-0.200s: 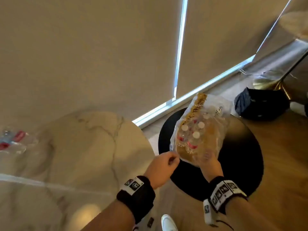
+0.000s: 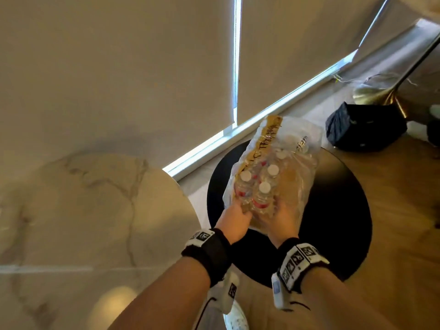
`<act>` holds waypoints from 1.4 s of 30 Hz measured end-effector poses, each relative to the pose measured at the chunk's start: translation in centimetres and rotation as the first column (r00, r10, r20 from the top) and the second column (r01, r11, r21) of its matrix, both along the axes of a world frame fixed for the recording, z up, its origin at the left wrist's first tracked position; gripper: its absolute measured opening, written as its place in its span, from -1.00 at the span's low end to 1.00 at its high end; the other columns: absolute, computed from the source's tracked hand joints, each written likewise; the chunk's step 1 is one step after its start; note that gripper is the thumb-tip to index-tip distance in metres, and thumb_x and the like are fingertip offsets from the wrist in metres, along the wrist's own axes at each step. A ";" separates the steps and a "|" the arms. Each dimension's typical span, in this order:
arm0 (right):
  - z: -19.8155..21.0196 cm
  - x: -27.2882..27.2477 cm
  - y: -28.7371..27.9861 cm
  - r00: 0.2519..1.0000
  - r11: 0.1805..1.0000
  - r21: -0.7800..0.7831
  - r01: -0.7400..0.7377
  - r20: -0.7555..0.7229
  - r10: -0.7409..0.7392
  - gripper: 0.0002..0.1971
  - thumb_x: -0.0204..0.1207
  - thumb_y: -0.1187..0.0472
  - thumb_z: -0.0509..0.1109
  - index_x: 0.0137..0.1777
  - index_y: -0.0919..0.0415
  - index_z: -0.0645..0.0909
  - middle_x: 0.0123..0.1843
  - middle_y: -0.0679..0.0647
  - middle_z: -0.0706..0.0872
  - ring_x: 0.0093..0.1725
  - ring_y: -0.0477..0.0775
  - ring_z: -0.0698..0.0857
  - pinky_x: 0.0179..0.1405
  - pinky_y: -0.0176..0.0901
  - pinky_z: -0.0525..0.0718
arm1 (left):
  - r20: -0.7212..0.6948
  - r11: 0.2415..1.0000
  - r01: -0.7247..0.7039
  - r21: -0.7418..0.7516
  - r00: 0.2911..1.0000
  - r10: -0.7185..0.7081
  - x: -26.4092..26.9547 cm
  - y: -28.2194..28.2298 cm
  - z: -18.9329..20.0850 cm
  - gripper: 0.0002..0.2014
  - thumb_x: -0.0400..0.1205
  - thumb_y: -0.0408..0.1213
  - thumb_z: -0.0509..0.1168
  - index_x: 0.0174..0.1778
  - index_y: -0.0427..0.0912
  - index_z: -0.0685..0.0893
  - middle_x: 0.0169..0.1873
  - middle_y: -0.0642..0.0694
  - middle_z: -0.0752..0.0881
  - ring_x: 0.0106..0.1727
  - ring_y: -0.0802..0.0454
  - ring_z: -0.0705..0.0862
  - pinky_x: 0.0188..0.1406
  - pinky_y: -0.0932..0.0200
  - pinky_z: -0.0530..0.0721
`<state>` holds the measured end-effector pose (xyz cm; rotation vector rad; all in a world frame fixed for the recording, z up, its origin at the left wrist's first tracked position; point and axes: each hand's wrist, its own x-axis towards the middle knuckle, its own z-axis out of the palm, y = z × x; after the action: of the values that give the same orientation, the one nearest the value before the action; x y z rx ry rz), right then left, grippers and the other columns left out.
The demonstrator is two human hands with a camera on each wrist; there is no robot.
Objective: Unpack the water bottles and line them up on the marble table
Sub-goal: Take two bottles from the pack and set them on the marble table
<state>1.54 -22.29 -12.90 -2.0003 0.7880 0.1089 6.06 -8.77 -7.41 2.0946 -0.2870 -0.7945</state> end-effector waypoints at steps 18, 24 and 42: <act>6.6 -1.3 -0.8 0.997 0.997 -0.068 -0.047 0.063 0.051 -0.39 0.30 -0.06 0.67 0.31 -0.06 0.51 0.12 0.02 0.79 0.09 0.19 0.77 -0.05 -0.11 0.61 | 0.181 0.989 -0.057 -0.136 0.980 0.081 0.3 1.5 -0.1 -0.27 0.49 -0.11 0.57 0.53 0.25 0.37 0.21 0.26 0.69 0.16 0.32 0.69 0.08 0.44 0.63; 13.2 -3.9 7.2 0.917 0.937 -0.153 -0.315 0.205 0.342 -0.44 0.37 0.02 0.65 0.34 -0.10 0.53 0.17 -0.11 0.76 0.15 -0.03 0.75 0.06 -0.35 0.61 | 0.148 0.934 -0.244 -0.260 0.946 0.288 -5.7 11.5 6.5 -0.47 0.50 -0.14 0.61 0.32 0.20 0.55 0.11 0.24 0.74 0.17 0.30 0.73 0.10 0.36 0.76; 6.0 -4.1 48.1 0.605 0.594 0.125 -0.795 0.242 0.758 -0.37 0.35 0.14 0.64 0.40 0.00 0.49 0.22 -0.01 0.74 0.15 0.05 0.72 0.08 -0.24 0.59 | 0.224 0.639 -0.769 -0.013 0.620 0.751 -15.7 51.3 3.9 -0.50 0.48 -0.03 0.60 0.27 0.16 0.54 0.04 0.19 0.78 0.08 0.24 0.75 -0.07 0.31 0.66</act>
<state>-2.55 25.78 -6.88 -1.9647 -0.2748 0.5166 -9.62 42.58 -3.53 2.0911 0.5378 -0.0539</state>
